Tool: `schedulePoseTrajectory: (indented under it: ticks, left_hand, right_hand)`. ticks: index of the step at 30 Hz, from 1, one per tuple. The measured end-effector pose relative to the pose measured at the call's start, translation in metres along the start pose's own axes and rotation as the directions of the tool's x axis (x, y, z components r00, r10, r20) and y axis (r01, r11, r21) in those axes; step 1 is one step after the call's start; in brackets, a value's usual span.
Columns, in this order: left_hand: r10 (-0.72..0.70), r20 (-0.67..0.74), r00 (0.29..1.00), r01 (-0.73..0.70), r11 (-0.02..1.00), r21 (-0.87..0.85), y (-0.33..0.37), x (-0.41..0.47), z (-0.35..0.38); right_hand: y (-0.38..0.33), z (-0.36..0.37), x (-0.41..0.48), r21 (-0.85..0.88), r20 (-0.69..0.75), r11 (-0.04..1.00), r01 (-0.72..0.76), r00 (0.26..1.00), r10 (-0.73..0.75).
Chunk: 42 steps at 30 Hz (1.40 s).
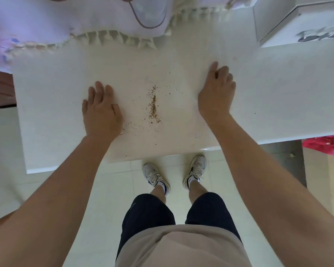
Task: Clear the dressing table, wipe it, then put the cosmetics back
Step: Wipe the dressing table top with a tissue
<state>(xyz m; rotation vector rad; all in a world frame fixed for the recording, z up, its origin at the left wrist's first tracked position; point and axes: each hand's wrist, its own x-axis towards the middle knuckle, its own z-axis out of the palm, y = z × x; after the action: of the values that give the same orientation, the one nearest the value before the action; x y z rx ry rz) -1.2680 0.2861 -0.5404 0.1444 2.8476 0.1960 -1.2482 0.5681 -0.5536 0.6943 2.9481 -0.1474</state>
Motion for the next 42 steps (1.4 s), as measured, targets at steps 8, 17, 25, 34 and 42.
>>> schedulePoseTrajectory:
  ticks: [8,17,25,34,42]
  left_hand:
    - [-0.017,0.016,1.0,0.016,0.999,0.032,0.004,0.001,-0.01]
    - [-0.119,0.029,0.993,0.119,0.993,-0.014,0.013,0.003,-0.015]
    - [-0.123,0.147,0.981,0.124,0.992,0.003,0.013,0.006,-0.027]
    - [-0.024,0.218,0.976,0.01,0.998,0.065,-0.005,0.008,-0.033]
    - [0.044,0.233,0.971,-0.08,0.986,0.148,-0.017,0.01,-0.031]
  right_hand:
    - [-0.071,-0.001,-0.023,0.301,0.013,0.838,0.454,0.877,-0.48]
    - [0.061,-0.016,0.072,0.198,-0.132,0.98,-0.023,0.99,0.05]
    - [-0.056,-0.007,-0.007,0.257,0.038,0.865,0.432,0.889,-0.456]
    - [-0.035,-0.027,0.01,0.597,-0.138,0.748,0.289,0.956,-0.259]
    - [0.014,-0.007,-0.001,0.157,-0.043,0.967,-0.201,0.977,0.21]
